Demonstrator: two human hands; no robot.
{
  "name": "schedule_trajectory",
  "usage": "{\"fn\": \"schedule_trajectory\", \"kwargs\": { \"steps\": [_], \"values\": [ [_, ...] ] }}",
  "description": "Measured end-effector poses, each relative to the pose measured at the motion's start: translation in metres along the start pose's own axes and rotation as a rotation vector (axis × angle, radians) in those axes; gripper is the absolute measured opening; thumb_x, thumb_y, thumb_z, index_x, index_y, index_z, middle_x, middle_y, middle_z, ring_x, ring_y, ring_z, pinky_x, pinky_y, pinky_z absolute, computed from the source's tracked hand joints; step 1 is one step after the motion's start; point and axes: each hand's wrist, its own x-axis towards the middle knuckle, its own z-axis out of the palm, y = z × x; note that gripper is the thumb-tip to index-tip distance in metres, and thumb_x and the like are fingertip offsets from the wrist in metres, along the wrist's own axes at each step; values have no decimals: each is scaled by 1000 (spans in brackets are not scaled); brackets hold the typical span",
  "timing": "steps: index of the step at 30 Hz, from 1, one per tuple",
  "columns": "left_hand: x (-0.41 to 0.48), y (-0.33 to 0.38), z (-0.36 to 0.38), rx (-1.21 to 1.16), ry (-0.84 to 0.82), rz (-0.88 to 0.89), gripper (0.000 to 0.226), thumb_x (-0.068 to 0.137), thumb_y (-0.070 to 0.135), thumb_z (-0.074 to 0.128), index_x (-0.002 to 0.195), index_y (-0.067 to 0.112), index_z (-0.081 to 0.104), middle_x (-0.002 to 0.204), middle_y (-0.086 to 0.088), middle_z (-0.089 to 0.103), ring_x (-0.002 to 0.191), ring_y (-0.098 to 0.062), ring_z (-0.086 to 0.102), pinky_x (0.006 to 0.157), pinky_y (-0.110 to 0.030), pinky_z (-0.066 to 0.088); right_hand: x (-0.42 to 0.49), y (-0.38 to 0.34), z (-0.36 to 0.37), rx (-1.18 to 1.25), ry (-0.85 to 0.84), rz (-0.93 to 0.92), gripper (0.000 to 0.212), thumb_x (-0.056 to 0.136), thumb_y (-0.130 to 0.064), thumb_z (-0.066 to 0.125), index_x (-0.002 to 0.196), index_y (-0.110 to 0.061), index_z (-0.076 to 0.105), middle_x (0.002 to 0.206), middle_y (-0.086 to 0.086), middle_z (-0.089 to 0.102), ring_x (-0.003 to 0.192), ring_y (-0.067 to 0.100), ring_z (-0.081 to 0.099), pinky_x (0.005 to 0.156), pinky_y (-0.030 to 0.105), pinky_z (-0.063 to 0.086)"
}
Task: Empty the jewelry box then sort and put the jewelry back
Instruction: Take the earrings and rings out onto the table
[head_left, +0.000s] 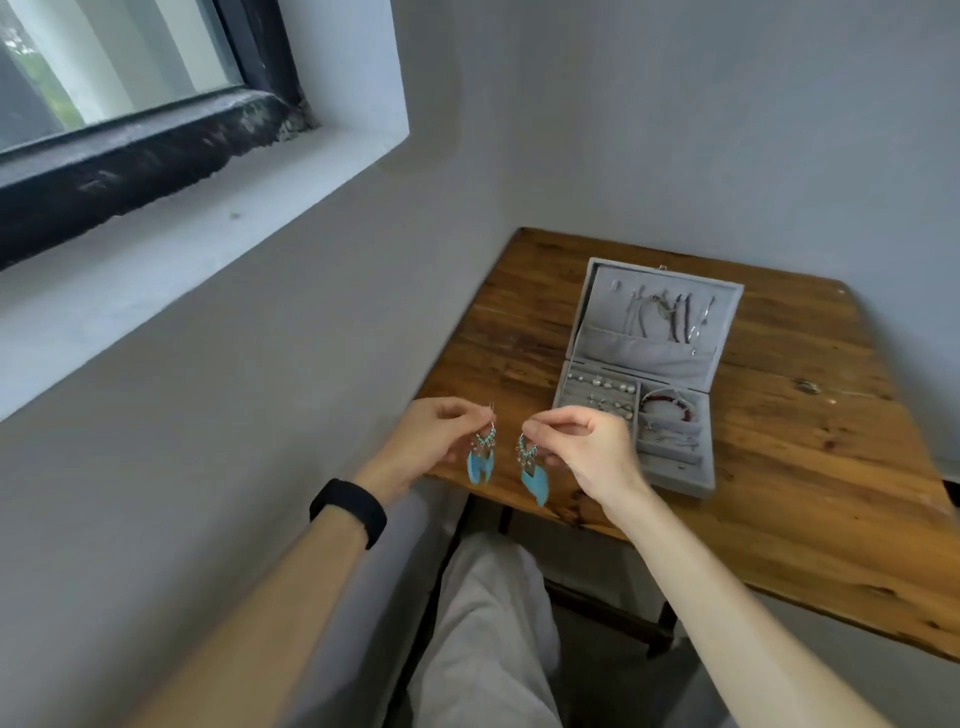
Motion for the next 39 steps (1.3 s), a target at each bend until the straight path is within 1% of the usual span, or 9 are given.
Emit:
{"fn": "schedule_trajectory", "kwargs": {
  "steps": [4,8,13,18,23,28,35,37,39],
  "values": [
    [-5,-13,-16,119,-26,22,21,96,30,66,106,13,73,95,0,74,66,1,67,56,-11,48,-5,7,22,-82,-60,14,10,80,-28,84,88,-26,78,82,-6,77,83,14,73,72,32,61],
    [-9,-30,-26,222,-47,27,20,97,21,64,105,6,72,96,-9,73,71,-6,63,57,-6,46,-15,10,35,-104,-150,-4,9,80,-28,84,87,-25,79,82,-3,76,82,15,72,72,32,62],
    [-6,-45,-30,323,-100,2,14,96,25,63,100,16,74,88,7,74,70,-4,64,56,-5,45,-11,14,42,-137,-171,17,8,80,-27,83,86,-25,79,81,-4,76,81,15,72,68,25,59],
    [18,-41,-21,408,-75,17,13,95,31,63,98,26,74,91,13,71,76,0,62,59,-13,44,14,26,46,-360,-79,29,5,81,-39,81,81,-37,76,82,-17,73,82,4,69,80,37,60],
    [44,-30,-15,463,-139,13,19,96,34,63,106,23,74,91,15,67,72,1,58,44,-3,36,33,23,47,-452,-13,-12,4,86,-44,74,85,-40,73,87,-19,71,81,4,67,79,33,59],
    [65,-22,-18,501,-160,27,21,97,36,62,108,23,73,99,13,69,73,-1,59,50,-7,39,49,20,48,-545,33,15,8,86,-47,72,88,-40,71,90,-19,69,84,6,66,76,33,60],
    [55,-25,-25,369,-192,56,14,96,28,64,102,19,73,92,9,71,61,6,61,51,-5,41,39,12,31,-496,5,-2,6,87,-43,73,85,-38,72,87,-18,68,85,-1,60,67,20,43],
    [45,-25,-28,345,-197,61,13,95,26,65,100,18,73,92,7,72,68,7,63,55,-8,45,29,11,27,-444,-17,-13,6,86,-42,74,83,-37,73,85,-16,71,84,1,63,69,23,45],
    [34,-24,-32,324,-195,56,12,94,25,66,97,18,75,92,6,73,83,-4,66,63,-14,49,17,9,24,-404,-40,-23,7,85,-42,75,84,-35,75,85,-15,72,84,2,64,72,24,48]
  ]
}}
